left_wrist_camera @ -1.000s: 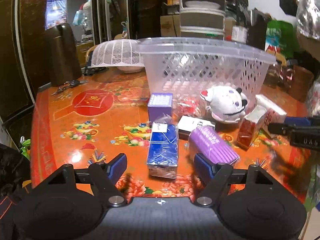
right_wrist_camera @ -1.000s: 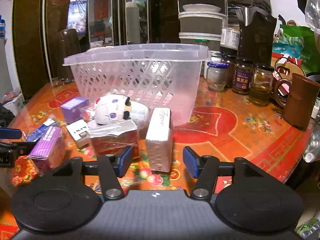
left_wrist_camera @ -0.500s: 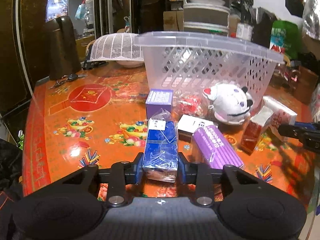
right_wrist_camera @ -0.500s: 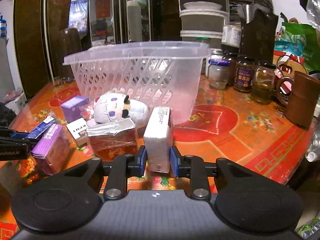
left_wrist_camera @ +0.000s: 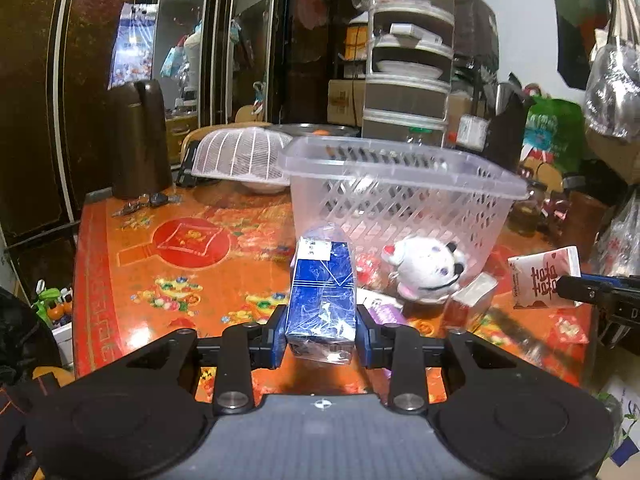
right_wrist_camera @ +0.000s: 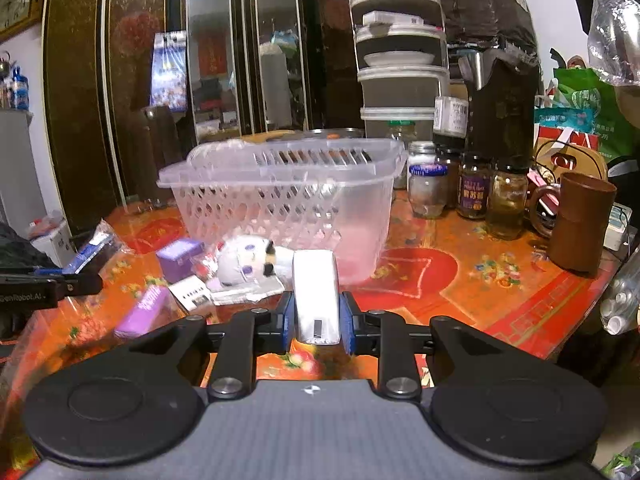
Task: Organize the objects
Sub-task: 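Lift the blue carton with the left tool while the right tool carries the white carton over the basket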
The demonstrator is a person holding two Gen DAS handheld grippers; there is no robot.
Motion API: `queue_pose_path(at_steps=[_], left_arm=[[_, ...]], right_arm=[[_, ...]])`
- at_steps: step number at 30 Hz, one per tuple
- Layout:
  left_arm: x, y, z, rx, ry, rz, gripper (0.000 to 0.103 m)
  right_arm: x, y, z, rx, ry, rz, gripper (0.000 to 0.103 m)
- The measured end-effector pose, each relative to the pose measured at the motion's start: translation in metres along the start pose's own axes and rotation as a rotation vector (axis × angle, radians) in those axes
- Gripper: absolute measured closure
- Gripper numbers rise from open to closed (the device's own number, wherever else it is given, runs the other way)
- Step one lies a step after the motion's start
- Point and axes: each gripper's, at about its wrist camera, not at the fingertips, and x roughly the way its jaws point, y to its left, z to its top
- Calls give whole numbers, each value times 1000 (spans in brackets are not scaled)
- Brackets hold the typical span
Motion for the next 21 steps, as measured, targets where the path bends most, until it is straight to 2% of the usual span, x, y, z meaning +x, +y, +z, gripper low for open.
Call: queue_pose_path(at_steps=[7,12,18,21], left_arm=[[-18,-6,9,-3,-36,-43,65],[-26,-10,27,-4,-68,-82,65],[-19,-16,60,16,-101,-107,65],[-5,-19,81,18,-97,-127,65]], right_arm=[[-30,3,13,10,-76,45,77],[-44,5,31,0,-134,80,77],[-38,6,66,-53,-203,70,77],[-27,4,80,-50,-204,81,77]])
